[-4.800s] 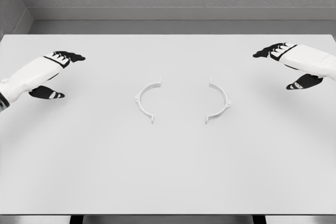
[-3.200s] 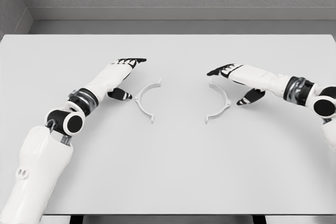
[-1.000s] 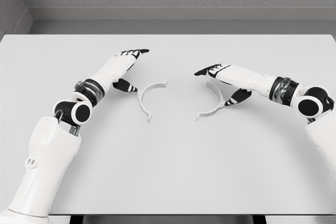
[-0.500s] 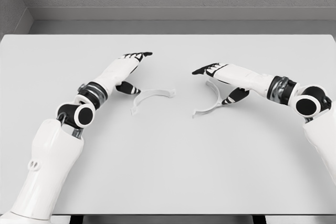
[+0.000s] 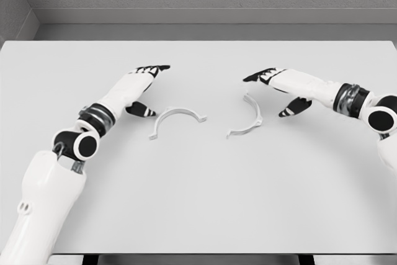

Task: Assemble PVC drainage pipe clamps

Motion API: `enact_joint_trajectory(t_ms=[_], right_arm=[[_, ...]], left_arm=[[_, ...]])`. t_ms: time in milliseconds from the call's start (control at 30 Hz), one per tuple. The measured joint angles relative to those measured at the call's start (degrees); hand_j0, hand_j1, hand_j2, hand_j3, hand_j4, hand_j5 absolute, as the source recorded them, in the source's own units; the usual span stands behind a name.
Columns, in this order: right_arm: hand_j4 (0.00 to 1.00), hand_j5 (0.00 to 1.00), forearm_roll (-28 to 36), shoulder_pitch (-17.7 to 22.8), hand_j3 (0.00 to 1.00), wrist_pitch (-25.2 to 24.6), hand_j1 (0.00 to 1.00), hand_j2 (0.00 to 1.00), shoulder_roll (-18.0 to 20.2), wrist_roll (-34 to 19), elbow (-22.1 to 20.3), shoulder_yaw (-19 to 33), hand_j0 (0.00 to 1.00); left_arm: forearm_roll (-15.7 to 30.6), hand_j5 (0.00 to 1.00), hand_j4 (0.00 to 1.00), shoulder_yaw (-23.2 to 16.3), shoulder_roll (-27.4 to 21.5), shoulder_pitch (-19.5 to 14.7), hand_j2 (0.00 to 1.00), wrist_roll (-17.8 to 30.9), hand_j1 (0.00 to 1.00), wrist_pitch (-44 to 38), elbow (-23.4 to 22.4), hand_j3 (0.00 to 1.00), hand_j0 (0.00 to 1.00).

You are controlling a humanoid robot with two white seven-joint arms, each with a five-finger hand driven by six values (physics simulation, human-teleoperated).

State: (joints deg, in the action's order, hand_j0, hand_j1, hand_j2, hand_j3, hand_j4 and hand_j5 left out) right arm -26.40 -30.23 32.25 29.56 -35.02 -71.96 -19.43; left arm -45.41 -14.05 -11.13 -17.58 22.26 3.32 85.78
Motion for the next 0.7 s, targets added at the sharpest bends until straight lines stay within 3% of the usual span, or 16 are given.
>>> enact_joint_trajectory(t_ms=[400,700], right_arm=[[1.0,1.0,0.7,-2.9,1.0,0.4,1.0,1.0,3.5,0.0,0.5,0.2,1.0],[1.0,1.0,0.5,-5.1,1.0,0.4,1.0,1.0,3.2,0.0,0.5,-0.1,1.0]], left_arm=[[0.2,1.0,1.0,0.1,-3.1,4.1,1.0,0.0,1.0,0.0,4.1,1.0,1.0],[0.4,1.0,1.0,-0.1,-4.5,6.2,1.0,0.0,1.0,0.4,6.9,1.0,1.0]])
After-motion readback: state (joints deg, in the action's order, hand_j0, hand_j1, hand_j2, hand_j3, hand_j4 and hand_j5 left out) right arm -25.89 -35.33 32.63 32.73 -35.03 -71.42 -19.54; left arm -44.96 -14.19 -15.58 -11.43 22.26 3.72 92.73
